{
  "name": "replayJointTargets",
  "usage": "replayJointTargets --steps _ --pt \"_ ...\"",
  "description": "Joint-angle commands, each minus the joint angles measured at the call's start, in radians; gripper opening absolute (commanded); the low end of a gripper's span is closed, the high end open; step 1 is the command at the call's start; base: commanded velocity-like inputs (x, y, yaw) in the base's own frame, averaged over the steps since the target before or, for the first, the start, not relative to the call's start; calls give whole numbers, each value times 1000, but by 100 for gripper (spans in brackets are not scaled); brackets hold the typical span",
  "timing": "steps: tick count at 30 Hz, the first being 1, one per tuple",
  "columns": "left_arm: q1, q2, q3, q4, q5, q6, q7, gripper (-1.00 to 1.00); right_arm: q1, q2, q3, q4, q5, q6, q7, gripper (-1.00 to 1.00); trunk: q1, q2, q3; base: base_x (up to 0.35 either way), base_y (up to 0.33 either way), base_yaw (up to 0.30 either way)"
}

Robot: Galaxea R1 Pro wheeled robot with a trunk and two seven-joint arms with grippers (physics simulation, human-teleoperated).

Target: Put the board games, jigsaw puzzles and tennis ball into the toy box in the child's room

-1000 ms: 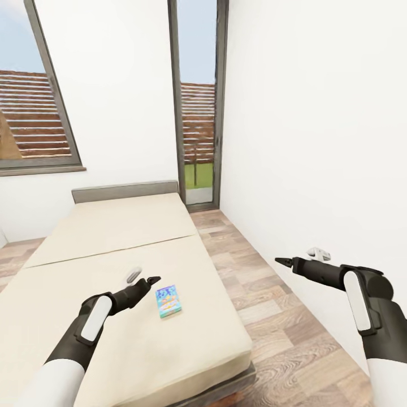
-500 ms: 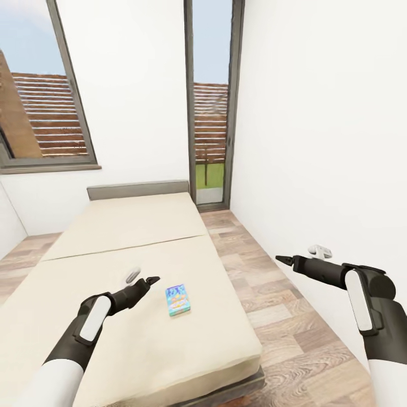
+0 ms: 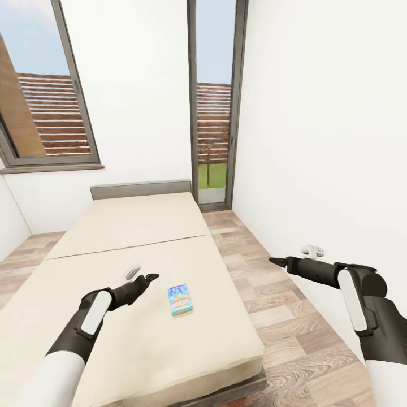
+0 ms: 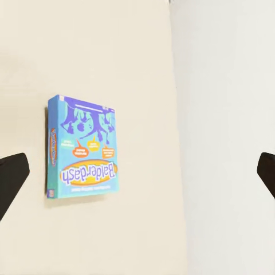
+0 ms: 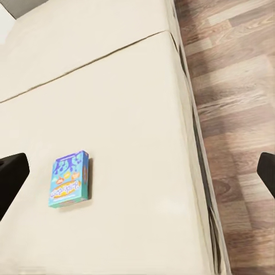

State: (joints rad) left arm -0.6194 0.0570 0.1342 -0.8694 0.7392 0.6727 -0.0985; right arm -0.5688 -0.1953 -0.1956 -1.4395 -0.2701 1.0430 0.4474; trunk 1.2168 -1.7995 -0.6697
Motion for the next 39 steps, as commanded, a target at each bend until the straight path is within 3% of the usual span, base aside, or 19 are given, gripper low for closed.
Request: replayJointTargets --steps 1,7,10,13,19,25,32,39 --pt "-14 1 3 21 -3 6 5 100 -1 -1 3 -1 7 4 8 100 0 -1 -1 0 0 5" --pt "-98 4 3 183 -4 -13 36 100 -2 -4 11 -6 6 4 8 100 0 -1 -4 0 0 3" --pt "-117 4 3 219 -4 -24 39 100 -2 -4 12 -6 6 4 8 100 0 -1 -7 0 0 1" --pt "-173 7 3 324 -4 -71 46 100 -3 -5 13 -8 5 4 8 100 0 -1 -10 0 0 0" --pt "-238 20 0 424 -5 -133 51 100 -5 -5 14 -7 6 4 8 100 0 -1 -19 0 0 0" --pt "-273 33 -7 468 -7 -164 53 100 -5 -5 14 -7 5 4 8 100 0 -1 -28 0 0 0" --pt "-283 31 -27 483 -21 -177 68 100 -5 -6 14 -8 4 4 8 100 0 -1 -39 0 0 0" --pt "-289 25 -34 481 -11 -126 99 100 -3 -6 16 -9 2 4 8 100 0 -1 -50 0 0 0"
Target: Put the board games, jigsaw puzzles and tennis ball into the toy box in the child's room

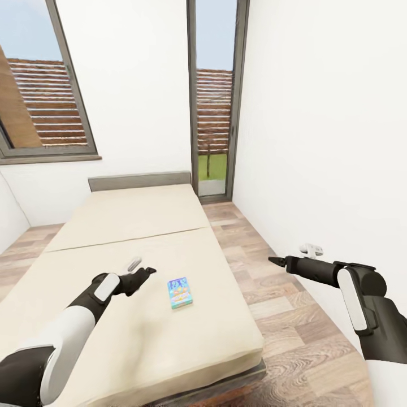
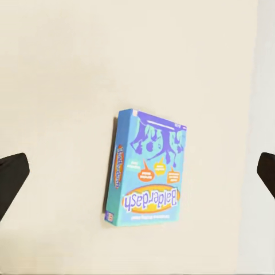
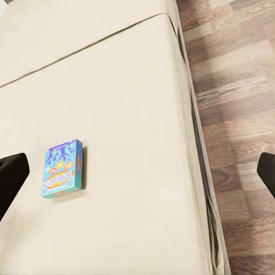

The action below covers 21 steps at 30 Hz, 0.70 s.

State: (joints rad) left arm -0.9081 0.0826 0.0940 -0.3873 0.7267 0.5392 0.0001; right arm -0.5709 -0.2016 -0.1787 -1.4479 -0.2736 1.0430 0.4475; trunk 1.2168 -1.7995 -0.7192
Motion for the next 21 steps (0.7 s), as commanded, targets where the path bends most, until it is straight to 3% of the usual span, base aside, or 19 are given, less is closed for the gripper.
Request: replayJointTargets --steps 1,8,21 --pt "-1 1 5 -3 7 28 4 100 0 0 -1 -1 5 4 8 100 0 0 -3 0 0 0" --pt "-2 10 -1 -15 18 96 -4 100 2 0 -1 -9 4 4 8 100 11 -21 -23 0 0 0" --pt "-3 13 -8 -21 17 64 -22 100 6 0 -5 -56 4 4 8 100 61 -112 -72 0 0 0"
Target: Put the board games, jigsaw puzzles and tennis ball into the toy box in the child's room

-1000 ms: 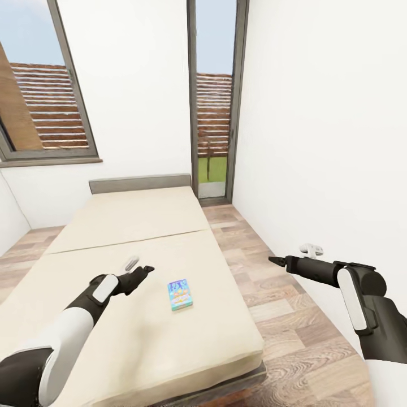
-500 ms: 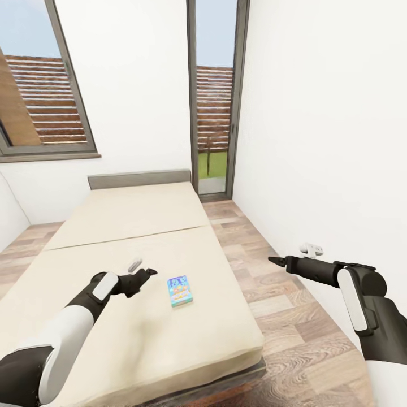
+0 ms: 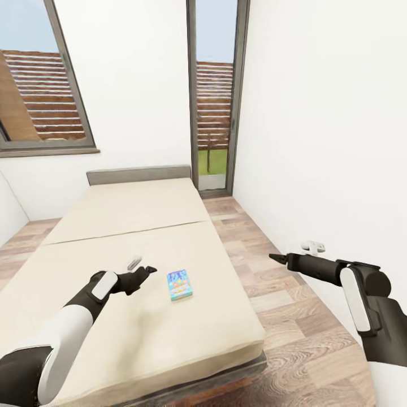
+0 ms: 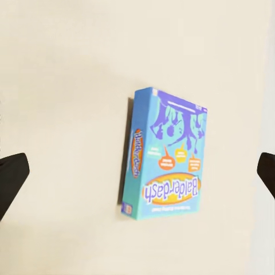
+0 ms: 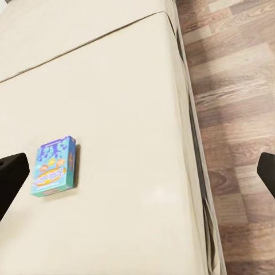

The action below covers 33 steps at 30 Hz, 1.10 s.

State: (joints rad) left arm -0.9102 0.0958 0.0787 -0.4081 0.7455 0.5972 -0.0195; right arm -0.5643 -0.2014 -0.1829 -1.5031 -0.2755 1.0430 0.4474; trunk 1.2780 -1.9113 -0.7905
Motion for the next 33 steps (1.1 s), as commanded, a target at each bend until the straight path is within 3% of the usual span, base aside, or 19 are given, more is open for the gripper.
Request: replayJointTargets --steps 1,33 --pt "-1 -1 7 0 -1 6 -2 100 -1 0 -1 -1 6 4 8 100 4 -8 -4 0 0 0" --pt "-1 2 6 -2 -1 -7 -15 100 7 1 -2 -23 6 4 8 100 126 -232 -110 0 0 0"
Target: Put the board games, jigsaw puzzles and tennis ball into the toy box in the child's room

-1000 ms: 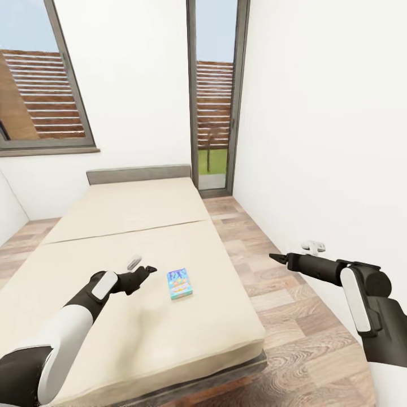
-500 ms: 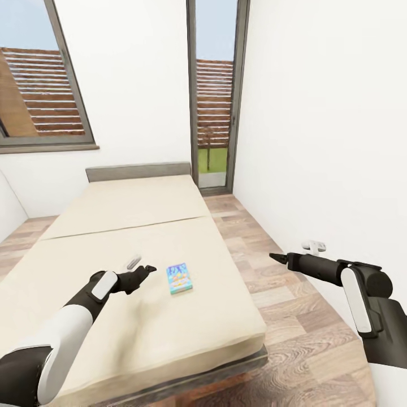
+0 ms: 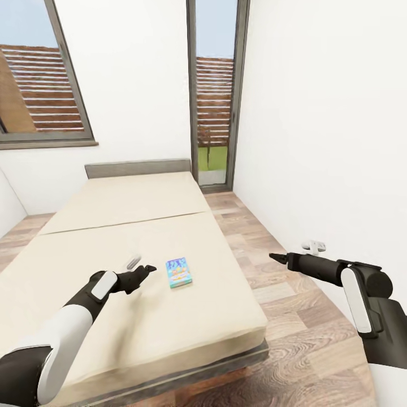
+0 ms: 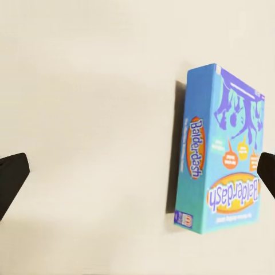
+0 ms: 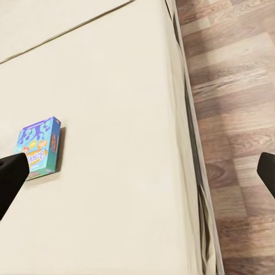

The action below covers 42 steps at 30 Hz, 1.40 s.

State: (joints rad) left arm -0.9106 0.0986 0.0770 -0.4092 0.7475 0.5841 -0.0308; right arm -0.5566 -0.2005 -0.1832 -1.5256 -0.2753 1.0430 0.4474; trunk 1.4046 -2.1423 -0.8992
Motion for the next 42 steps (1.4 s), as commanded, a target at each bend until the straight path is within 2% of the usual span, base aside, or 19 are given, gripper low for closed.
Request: replayJointTargets --steps 1,3,14,20,27,42 --pt "-1 -1 7 0 -2 7 -4 100 -1 0 -1 -1 5 4 8 100 4 -8 -4 0 0 0" --pt "-1 -1 7 -1 -2 7 -4 100 -1 0 -1 -2 5 4 8 100 11 -22 -11 0 0 0" --pt "1 -1 6 -2 -3 6 -3 100 0 2 -1 -5 5 4 8 100 11 -22 -13 0 0 0" --pt "15 0 5 -2 -4 -17 -6 100 0 1 -1 -5 5 4 8 100 11 -22 -13 15 -4 0" --pt "39 1 -1 -3 -5 -54 -9 100 0 1 -1 -5 5 4 8 100 11 -22 -13 140 -68 0" --pt "50 -3 -23 -3 -5 -75 -11 100 0 1 -1 -5 5 4 8 100 11 -22 -13 103 -48 0"
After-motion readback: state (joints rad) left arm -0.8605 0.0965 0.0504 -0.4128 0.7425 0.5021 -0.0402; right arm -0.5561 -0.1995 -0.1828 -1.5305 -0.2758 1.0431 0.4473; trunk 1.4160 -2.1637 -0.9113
